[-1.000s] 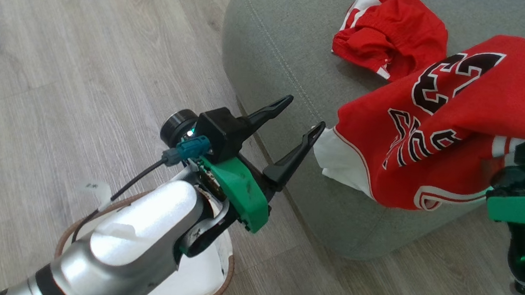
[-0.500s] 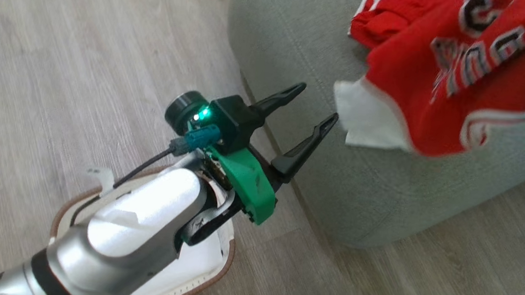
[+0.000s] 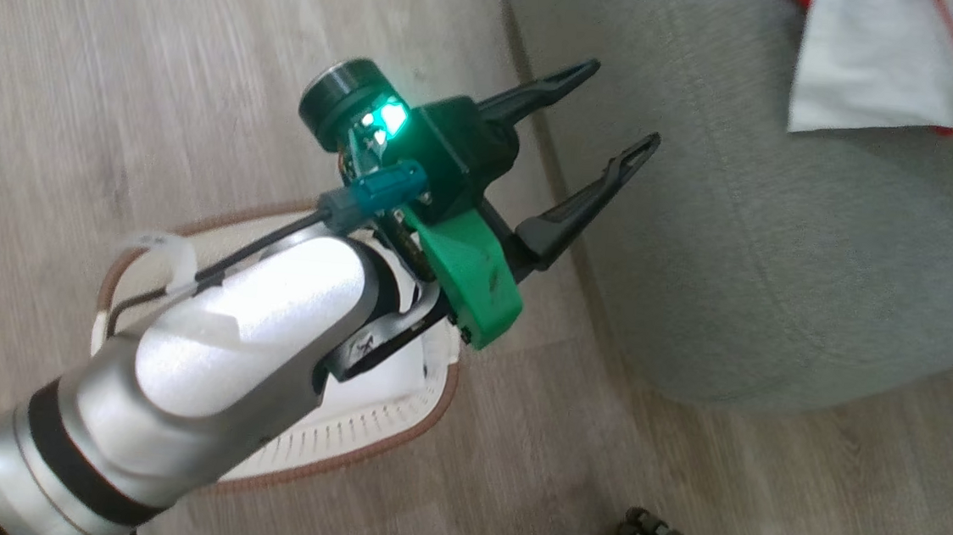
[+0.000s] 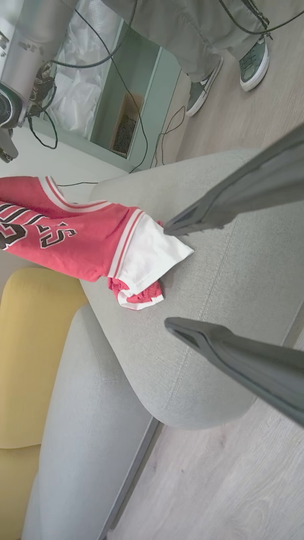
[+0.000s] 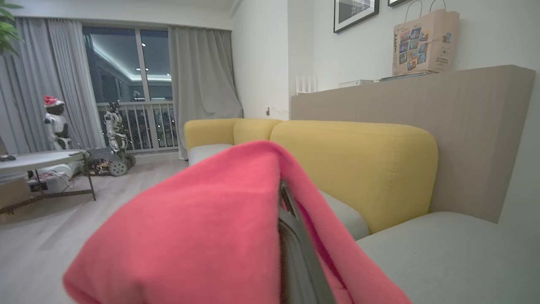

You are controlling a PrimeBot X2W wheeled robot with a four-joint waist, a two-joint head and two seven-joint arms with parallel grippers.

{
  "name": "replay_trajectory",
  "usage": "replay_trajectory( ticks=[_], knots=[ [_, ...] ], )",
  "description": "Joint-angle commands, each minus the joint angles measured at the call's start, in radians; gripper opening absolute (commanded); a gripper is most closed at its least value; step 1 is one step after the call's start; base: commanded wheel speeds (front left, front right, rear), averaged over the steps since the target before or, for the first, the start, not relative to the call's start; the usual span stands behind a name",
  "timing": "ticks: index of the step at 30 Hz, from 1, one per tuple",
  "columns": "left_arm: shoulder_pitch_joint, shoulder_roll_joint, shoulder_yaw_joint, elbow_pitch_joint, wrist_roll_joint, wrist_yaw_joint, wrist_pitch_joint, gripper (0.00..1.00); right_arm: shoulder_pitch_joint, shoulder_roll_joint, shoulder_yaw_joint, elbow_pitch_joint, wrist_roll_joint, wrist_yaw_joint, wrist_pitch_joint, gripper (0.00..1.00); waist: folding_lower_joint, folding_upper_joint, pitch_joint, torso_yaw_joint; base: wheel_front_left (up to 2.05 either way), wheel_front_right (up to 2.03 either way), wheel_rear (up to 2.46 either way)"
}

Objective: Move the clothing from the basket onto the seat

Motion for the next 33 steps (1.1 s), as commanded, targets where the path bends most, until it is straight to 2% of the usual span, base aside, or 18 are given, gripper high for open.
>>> replay_trajectory(
  ticks=[1,6,15,19,20,21,23,25,28,29,30,31,33],
  knots=[
    [-0.052,0.018,0.031,-0.038,0.012,-0.005,0.007,1.0,-0.047,-0.053,-0.013,0.021,-0.02,0.0,-0.019,0.0,-0.0003,0.0,0.075,0.052,0.0,0.0,0.0],
    [-0.075,0.017,0.026,-0.048,0.023,-0.009,0.011,1.0,-0.102,-0.084,0.022,0.18,-0.09,0.0,-0.021,0.0,-0.0003,0.0,0.133,0.085,0.0,0.0,0.0],
    [-0.097,0.017,0.022,-0.059,0.036,-0.008,0.01,1.0,-0.131,-0.059,0.121,0.392,-0.141,0.0,0.034,0.0,-0.0003,0.0,0.205,0.124,0.0,0.0,0.0],
    [-0.098,0.017,0.023,-0.055,0.036,-0.007,0.005,1.0,-0.135,-0.037,0.15,0.451,-0.13,0.0,0.092,0.0,-0.0003,0.0,0.211,0.132,0.0,0.0,0.0],
    [-0.097,0.018,0.023,-0.054,0.035,-0.006,0.002,1.0,-0.137,-0.029,0.154,0.476,-0.118,0.0,0.128,0.0,-0.0003,0.0,0.21,0.134,0.0,0.0,0.0],
    [-0.095,0.017,0.023,-0.051,0.033,-0.006,-0.003,1.0,-0.14,-0.022,0.181,0.515,-0.113,0.0,0.212,0.0,-0.0003,0.0,0.208,0.137,0.0,0.0,0.0],
    [-0.092,0.016,0.024,-0.048,0.03,-0.006,-0.009,1.0,-0.146,-0.026,0.195,0.553,-0.105,0.0,0.285,0.0,-0.0003,0.0,0.203,0.141,0.0,0.0,0.0],
    [-0.09,0.015,0.025,-0.043,0.029,-0.005,-0.016,1.0,-0.152,-0.023,0.211,0.578,-0.095,0.0,0.357,0.33,-0.0003,0.0,0.196,0.142,0.0,0.0,0.0],
    [-0.086,0.016,0.026,-0.037,0.026,-0.003,-0.024,1.0,-0.16,-0.03,0.229,0.577,-0.092,0.0,0.374,0.41,-0.0003,0.0,0.185,0.14,0.0,0.0,0.0],
    [-0.084,0.015,0.026,-0.034,0.025,-0.002,-0.027,1.0,-0.161,-0.031,0.234,0.577,-0.09,0.0,0.377,0.55,-0.0003,0.0,0.179,0.139,0.0,0.0,0.0],
    [-0.082,0.014,0.025,-0.031,0.023,-0.002,-0.03,1.0,-0.163,-0.033,0.24,0.576,-0.089,0.0,0.377,0.88,-0.0003,0.0,0.172,0.138,0.0,0.0,0.0],
    [-0.079,0.013,0.025,-0.029,0.022,-0.002,-0.034,1.0,-0.164,-0.038,0.246,0.575,-0.091,0.0,0.376,1.0,-0.0003,0.0,0.164,0.137,0.0,0.0,0.0],
    [-0.074,0.01,0.024,-0.021,0.018,-0.003,-0.042,1.0,-0.166,-0.043,0.258,0.578,-0.089,0.0,0.379,1.0,-0.0003,0.0,0.145,0.134,0.0,0.0,0.0]
  ],
)
